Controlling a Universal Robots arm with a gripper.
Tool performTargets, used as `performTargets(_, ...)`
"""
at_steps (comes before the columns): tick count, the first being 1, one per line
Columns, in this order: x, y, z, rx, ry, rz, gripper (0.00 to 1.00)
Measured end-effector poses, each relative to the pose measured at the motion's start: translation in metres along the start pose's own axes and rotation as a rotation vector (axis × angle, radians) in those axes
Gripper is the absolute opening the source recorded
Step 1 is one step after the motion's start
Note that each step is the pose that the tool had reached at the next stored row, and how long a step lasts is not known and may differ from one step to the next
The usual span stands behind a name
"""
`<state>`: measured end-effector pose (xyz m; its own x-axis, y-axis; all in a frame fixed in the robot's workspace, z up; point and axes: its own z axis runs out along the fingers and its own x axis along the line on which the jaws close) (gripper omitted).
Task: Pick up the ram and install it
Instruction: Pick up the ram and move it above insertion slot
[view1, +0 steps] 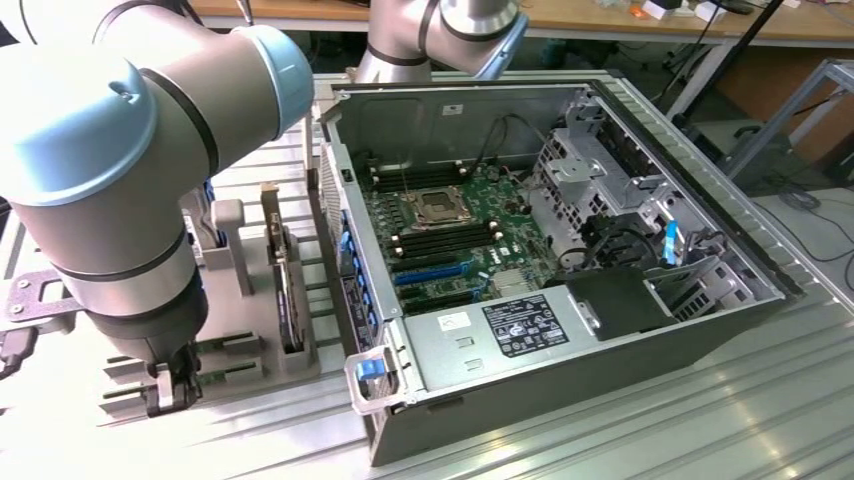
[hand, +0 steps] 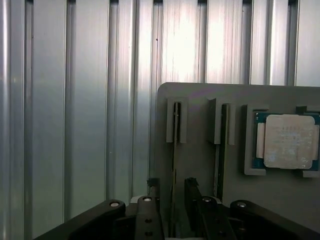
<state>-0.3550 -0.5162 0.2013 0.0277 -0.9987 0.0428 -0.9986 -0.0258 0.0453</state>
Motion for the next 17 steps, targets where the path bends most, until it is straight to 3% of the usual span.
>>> performTargets(1,0.000,0.0000,0.0000,-0.0001,0.0000,0.000,0.26)
performTargets(4,0.000,0.0003,0.0007,0.0000,0.0000,0.000,0.24)
performTargets(5,0.000,0.0004,0.0007,-0.0001,0.0000,0.000,0.18)
performTargets(11,0.000,0.0004,0.0007,-0.0001,0.0001,0.000,0.15)
performTargets(14,0.001,0.0012,-0.0150,-0.0001,0.0001,0.000,0.15)
performTargets(17,0.001,0.0022,-0.0378,0.0000,0.0000,0.000,0.15)
